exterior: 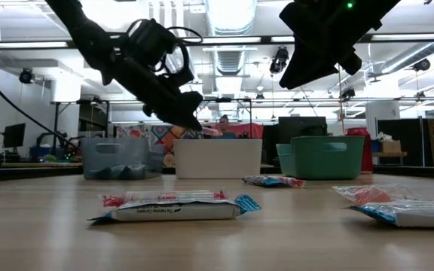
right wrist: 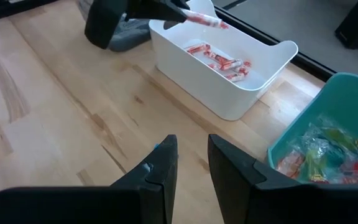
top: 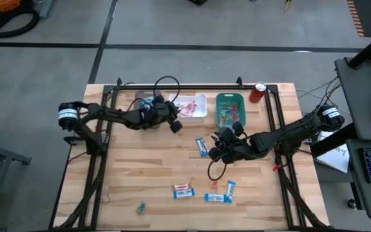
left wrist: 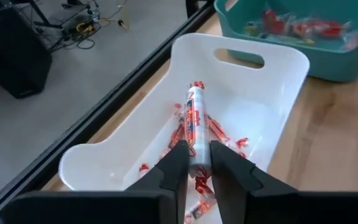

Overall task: Sort candy
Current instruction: Put the orange candy into the white bin, then put the white chocolate into the gray bin

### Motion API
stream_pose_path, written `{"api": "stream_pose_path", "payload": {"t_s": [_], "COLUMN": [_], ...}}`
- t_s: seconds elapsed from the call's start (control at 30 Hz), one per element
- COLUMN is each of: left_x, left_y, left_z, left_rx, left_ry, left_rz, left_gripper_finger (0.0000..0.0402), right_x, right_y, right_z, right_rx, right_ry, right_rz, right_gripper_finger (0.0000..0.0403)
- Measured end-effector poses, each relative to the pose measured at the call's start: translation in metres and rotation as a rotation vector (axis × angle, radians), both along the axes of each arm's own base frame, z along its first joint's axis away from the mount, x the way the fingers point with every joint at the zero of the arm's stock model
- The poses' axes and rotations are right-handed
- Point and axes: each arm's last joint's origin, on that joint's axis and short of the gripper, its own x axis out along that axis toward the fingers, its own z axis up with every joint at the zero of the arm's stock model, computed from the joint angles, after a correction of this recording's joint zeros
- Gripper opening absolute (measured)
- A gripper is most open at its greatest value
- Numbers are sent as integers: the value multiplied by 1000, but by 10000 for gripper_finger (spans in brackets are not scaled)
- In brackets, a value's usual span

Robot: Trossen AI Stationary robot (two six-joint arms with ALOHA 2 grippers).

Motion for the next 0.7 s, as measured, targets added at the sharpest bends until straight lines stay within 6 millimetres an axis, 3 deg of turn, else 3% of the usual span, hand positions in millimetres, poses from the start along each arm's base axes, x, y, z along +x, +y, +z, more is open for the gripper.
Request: {"api": "stream_pose_path", "payload": {"t_s": [0.4,0.7], "left_x": [0,4], "left_y": [-4,-35], "left_z": [1,10], "left_rx": [-13,-41], "left_ry": [-3,-35], "left_rz": [-31,-172], "left_gripper_finger": [97,98], "right_x": [0,0], "right_y": [0,0], "right_z": [0,0], "right_rx": [2,51], "right_ry": [-5,-36], "right_rz": [0,-27], "right_gripper_finger": [82,82]}}
